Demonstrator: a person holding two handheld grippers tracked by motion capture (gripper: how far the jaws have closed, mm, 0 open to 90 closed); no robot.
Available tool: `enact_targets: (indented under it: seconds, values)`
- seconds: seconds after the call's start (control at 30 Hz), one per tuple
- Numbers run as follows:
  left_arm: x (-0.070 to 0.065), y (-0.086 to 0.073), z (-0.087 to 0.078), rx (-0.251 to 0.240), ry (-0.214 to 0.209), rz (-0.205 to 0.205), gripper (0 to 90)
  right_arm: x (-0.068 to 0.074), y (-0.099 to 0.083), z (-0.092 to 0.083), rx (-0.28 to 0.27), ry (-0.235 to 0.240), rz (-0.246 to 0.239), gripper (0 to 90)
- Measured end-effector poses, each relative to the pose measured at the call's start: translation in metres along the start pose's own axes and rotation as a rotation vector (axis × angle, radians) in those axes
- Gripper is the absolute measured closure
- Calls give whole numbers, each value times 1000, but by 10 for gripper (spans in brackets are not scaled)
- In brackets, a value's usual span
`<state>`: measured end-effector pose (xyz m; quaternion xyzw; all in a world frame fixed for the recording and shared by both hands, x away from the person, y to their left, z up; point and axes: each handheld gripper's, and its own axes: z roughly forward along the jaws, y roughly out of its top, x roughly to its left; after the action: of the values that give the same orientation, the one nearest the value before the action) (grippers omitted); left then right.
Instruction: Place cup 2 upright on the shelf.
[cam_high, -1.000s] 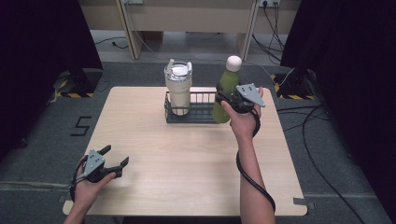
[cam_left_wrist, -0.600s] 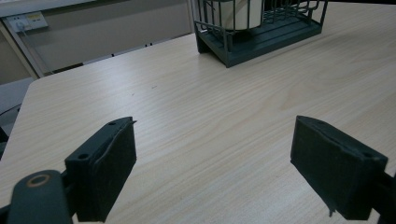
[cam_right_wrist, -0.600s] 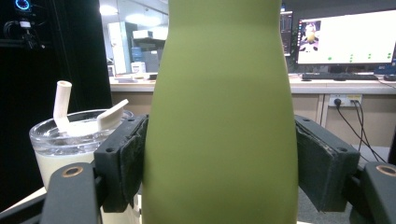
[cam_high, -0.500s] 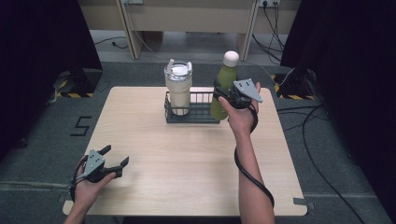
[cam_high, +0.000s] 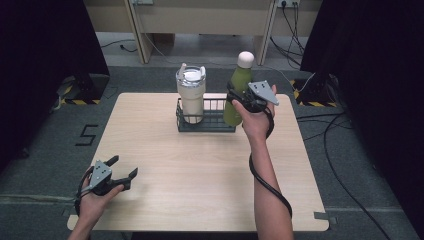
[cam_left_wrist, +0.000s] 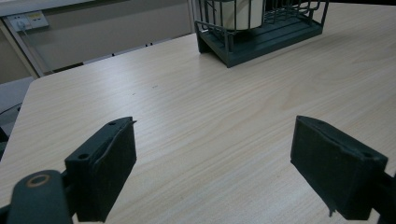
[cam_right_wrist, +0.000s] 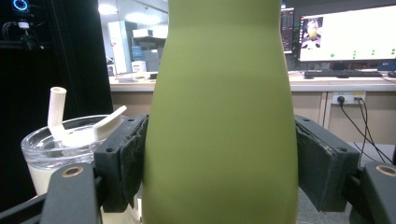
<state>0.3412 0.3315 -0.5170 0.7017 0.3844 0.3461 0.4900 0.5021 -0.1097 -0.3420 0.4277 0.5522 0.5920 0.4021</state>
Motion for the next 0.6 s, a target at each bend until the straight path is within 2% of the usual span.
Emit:
enact_targets:
  seconds: [0.6]
  values:
    - [0, 0, 0, -1, 0, -4, 135, 3, 9, 14, -2, 0, -11, 260]
